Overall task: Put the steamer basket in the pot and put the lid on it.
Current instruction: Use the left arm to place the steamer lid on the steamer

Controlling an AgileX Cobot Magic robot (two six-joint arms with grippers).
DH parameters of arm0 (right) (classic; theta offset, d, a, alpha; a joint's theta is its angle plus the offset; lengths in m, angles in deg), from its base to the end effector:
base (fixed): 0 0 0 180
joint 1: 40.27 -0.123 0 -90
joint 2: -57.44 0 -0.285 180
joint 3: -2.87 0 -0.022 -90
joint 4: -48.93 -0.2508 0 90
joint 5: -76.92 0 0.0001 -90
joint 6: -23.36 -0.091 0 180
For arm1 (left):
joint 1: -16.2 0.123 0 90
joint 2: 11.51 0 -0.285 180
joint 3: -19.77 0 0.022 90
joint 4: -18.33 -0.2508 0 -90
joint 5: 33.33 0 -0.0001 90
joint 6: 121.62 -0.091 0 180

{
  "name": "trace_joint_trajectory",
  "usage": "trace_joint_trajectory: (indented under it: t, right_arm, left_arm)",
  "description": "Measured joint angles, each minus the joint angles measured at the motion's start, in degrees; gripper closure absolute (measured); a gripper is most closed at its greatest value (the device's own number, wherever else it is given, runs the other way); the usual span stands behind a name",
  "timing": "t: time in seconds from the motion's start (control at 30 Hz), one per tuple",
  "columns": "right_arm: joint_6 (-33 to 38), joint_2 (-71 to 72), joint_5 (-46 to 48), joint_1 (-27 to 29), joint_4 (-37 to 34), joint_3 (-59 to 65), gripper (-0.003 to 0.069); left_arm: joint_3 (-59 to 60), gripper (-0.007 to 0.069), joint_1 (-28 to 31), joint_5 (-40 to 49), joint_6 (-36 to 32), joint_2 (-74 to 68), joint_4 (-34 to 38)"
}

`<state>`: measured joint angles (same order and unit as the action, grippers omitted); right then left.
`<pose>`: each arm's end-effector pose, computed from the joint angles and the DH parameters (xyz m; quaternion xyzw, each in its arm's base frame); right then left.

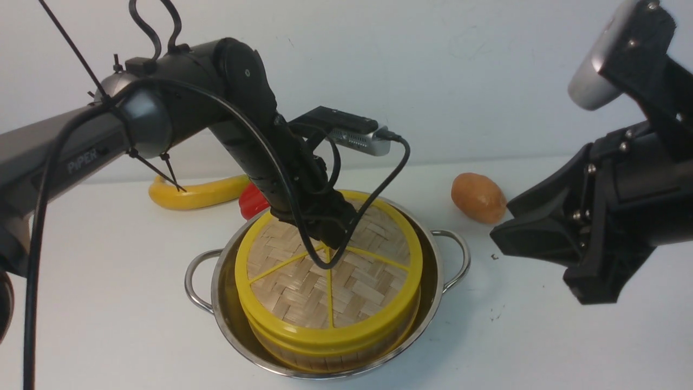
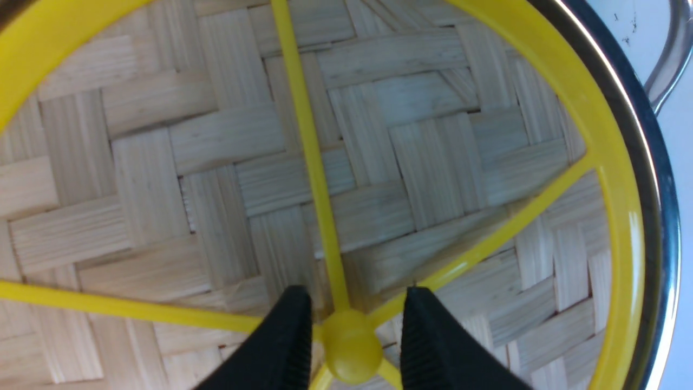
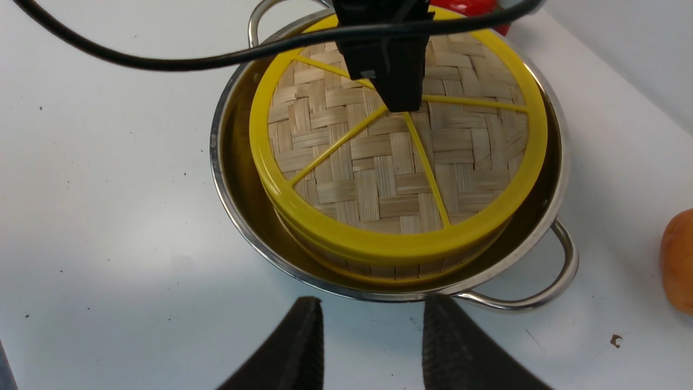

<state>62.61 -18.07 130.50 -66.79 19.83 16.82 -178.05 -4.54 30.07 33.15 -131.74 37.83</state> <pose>0.1933 0.1363 0.3598 -0.4335 0.8129 0.2035 0.3314 0.3798 -0.1729 0.2531 0.3298 0.9224 -0.1547 0.1279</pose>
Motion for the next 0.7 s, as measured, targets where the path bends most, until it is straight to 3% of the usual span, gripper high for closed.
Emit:
trace_joint_trajectory:
  t: [0.23, 0.7]
  right_arm:
    - [0.00, 0.00, -0.01, 0.00, 0.00, 0.00, 0.0418]
    - [0.00, 0.00, -0.01, 0.00, 0.26, 0.00, 0.0418]
  left_arm:
    - [0.00, 0.0501, 0.00, 0.96, 0.00, 0.00, -0.23]
    - [-0.05, 0.0502, 0.00, 4.57, 0.00, 0.00, -0.88]
